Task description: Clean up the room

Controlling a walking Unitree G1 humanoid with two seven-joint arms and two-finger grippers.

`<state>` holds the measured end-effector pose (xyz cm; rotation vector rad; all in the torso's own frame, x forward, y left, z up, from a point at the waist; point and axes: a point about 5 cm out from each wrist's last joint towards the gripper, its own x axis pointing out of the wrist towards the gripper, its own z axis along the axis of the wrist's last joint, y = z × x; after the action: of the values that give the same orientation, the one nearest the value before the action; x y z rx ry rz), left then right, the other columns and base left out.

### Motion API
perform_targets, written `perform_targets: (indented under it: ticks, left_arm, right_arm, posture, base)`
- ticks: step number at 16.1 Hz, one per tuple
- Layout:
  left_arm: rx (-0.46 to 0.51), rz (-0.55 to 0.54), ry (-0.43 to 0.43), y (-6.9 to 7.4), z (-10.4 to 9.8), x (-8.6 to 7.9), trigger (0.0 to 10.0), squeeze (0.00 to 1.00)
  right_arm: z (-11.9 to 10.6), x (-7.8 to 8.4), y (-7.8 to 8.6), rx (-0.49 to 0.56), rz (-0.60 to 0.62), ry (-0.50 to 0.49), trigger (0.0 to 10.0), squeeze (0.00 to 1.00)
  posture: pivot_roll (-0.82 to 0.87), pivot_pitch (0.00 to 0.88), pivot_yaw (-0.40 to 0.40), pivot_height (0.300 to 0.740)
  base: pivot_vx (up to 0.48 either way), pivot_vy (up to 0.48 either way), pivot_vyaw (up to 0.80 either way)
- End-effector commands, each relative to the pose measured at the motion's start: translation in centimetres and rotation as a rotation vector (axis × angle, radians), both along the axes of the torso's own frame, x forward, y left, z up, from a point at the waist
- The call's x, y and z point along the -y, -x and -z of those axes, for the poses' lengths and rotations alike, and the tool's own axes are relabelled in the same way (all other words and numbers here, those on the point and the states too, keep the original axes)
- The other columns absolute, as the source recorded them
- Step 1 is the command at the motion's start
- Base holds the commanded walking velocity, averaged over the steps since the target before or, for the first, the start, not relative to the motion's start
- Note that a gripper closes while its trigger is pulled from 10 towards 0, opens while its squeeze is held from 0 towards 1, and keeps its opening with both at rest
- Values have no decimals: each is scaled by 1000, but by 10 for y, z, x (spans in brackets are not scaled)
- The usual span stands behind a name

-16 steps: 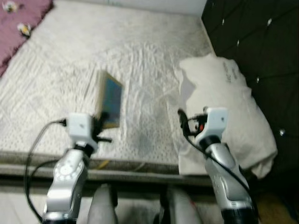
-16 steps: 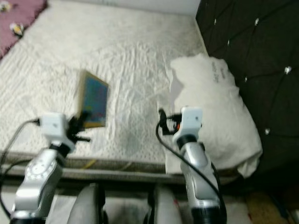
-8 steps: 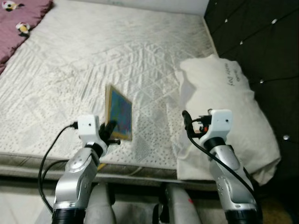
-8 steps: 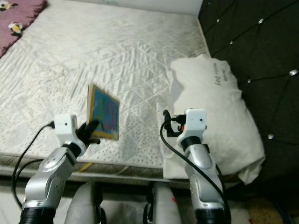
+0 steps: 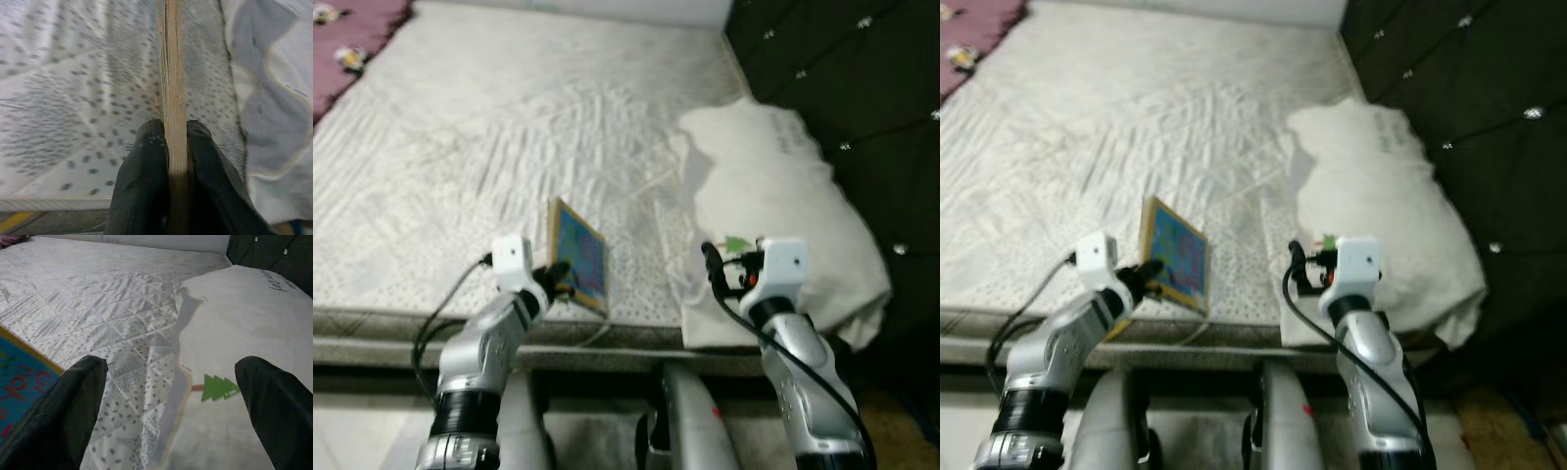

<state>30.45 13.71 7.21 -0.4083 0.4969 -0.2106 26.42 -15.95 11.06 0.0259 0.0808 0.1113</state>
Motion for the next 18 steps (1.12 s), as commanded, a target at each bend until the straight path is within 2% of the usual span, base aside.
perform_targets:
  ticks: [1,3,6,8,11,12,14,16,18]
  left_arm:
    - [12,39,60,-7,-7,10,10000,0]
    - [-1,64,129,-15,-11,15,10000,0]
    - [-38,105,137,-23,-5,18,10000,0]
    - [-48,96,168,-29,-4,19,10000,0]
    - [-41,73,164,-35,-2,19,10000,0]
    - [-36,58,182,-39,-3,19,10000,0]
    - [-51,51,236,-42,-1,25,10000,0]
    - [-101,57,306,-41,7,41,10000,0]
    - [-122,86,315,-39,11,54,10000,0]
  right_arm:
    - [-7,2,2,18,-2,7,10000,0]
    - [-7,7,6,15,4,13,10000,0]
    - [-8,12,15,15,10,39,10000,0]
    - [-14,12,20,30,-1,62,10000,0]
    - [-18,17,28,34,3,80,10000,0]
    - [-19,22,35,22,14,91,10000,0]
    - [-19,25,41,13,18,101,10000,0]
    - [-22,24,41,11,6,106,10000,0]
    - [-24,20,39,15,-7,106,10000,0]
  posture:
    - [-108,127,-99,597]
    - [-119,129,-102,597]
    - [-135,133,-102,597]
    - [-172,147,-101,597]
    - [-207,166,-103,597]
    - [-231,179,-110,597]
    - [-245,183,-118,597]
    - [-244,182,-130,597]
    - [-244,182,-130,597]
  base:
    - [0,0,0]
    - [0,0,0]
    - [0,0,0]
    - [0,0,0]
    - [0,0,0]
    - [0,0,0]
    - [0,0,0]
    - [0,0,0]
    - [0,0,0]
